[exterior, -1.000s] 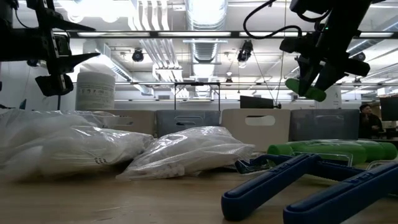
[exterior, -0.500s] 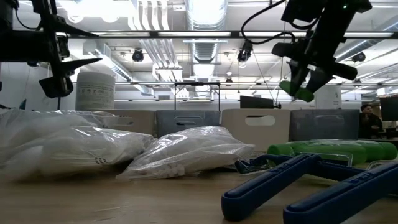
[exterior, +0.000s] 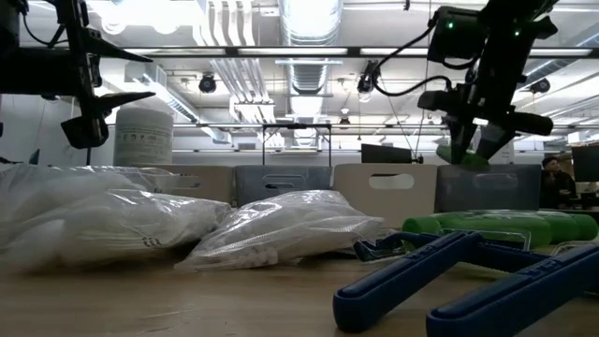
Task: Pick & Place Travel size toiletries
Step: Put the bottom right shampoo in the right black bin, then put the right shampoo in the right black bin
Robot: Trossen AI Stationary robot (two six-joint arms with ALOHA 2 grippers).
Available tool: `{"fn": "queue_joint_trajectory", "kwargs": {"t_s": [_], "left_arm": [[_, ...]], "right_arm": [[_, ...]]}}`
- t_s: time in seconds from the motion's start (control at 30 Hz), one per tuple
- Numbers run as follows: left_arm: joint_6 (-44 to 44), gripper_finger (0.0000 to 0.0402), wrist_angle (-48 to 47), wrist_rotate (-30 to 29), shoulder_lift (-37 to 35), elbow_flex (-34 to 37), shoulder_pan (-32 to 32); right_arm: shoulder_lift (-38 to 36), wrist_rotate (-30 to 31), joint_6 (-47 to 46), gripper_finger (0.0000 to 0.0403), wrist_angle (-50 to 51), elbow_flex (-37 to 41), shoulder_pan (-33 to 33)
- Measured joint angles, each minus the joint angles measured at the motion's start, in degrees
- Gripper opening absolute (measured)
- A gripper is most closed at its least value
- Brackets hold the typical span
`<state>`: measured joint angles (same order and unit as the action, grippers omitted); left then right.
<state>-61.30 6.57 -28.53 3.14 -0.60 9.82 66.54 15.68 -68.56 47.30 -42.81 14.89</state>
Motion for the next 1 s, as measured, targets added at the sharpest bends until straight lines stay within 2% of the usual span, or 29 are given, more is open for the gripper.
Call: {"fn": "queue_joint_trajectory", "kwargs": {"t_s": [0.1, 0.23, 0.33, 0.53, 0.8, 1.0], "left_arm": [[0.0, 0.0211, -0.1, 0.1, 0.0, 0.0, 0.0], [0.1, 0.0211, -0.2, 0.1, 0.0, 0.0, 0.0], [0.1, 0.0211, -0.2, 0.1, 0.0, 0.0, 0.0], [0.1, 0.0211, -0.2, 0.1, 0.0, 0.0, 0.0], [-1.6, 0.0211, -0.2, 0.2, 0.0, 0.0, 0.0], [-1.9, 0.0211, -1.7, -3.7, 0.0, 0.0, 0.0]], "right_arm": [[0.0, -1.6, -0.1, 0.0144, -1.4, 1.0, 1.1], [0.0, -6.8, -0.3, 0.0144, -4.4, 3.4, 2.4], [0.0, -7.2, -1.7, 0.0153, -4.7, 4.7, 2.4], [0.0, -7.1, -1.6, 0.0205, -4.6, 4.4, 2.4], [-0.4, -6.7, 2.2, 0.0283, -1.6, -0.5, 2.2], [-1.5, -5.8, 2.8, 0.0319, 3.6, -6.6, -2.8]]}}
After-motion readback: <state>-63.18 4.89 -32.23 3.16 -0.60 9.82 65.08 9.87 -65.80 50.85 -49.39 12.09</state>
